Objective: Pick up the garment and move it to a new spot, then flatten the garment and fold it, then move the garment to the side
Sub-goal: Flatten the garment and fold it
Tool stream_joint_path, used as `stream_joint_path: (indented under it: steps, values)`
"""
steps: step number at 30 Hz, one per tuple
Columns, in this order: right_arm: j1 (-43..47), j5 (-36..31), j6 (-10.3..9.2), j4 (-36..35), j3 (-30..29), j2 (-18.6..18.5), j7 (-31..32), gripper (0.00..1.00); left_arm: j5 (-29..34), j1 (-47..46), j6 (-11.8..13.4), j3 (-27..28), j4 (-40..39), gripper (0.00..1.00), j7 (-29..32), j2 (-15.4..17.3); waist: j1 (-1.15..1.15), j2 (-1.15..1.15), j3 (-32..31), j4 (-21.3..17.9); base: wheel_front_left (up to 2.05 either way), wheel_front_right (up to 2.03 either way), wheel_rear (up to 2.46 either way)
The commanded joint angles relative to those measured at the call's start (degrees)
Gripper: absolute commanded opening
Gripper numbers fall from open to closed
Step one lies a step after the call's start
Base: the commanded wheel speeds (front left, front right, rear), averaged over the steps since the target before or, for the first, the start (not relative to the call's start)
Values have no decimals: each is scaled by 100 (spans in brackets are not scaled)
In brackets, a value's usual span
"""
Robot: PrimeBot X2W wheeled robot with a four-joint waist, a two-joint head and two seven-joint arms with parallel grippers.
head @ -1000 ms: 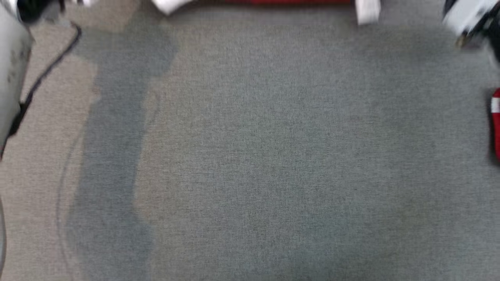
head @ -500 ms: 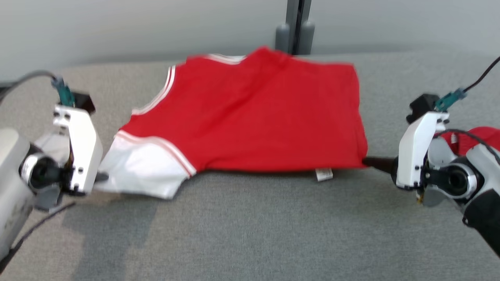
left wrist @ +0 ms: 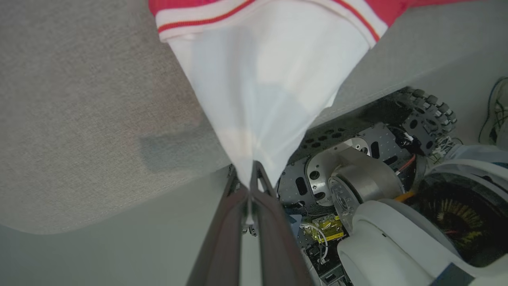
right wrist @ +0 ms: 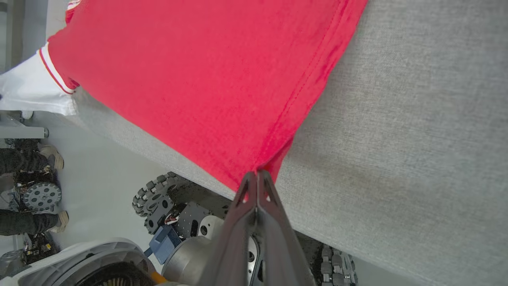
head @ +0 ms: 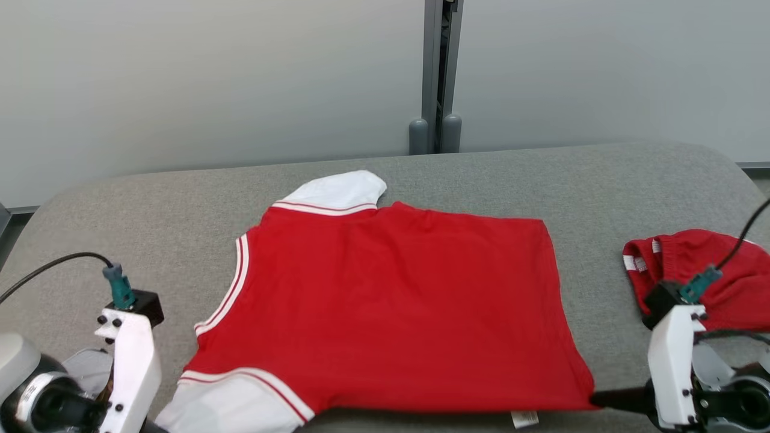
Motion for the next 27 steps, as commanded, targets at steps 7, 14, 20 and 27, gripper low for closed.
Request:
stream_joint_path:
  steps: [7,14,20,27]
  values:
    - [623,-24,5,-493,-504,-309,125,0,-435,264,473,227,-922,0,175,474,0,0,131,-28,0,0,0]
    - [396,-234,5,-560,-1152,45,376,0,-362,-308,653,512,-841,0,198,413,0,0,554,-153,0,0,0]
    - [-169,-481,5,-186,-1743,678,767,0,-175,-1142,656,684,-249,0,391,55,0,0,1128,-335,0,0,0]
    - [-776,-1110,5,349,-2504,1418,1185,0,171,-2166,598,751,658,0,490,-465,0,0,1767,-556,0,0,0]
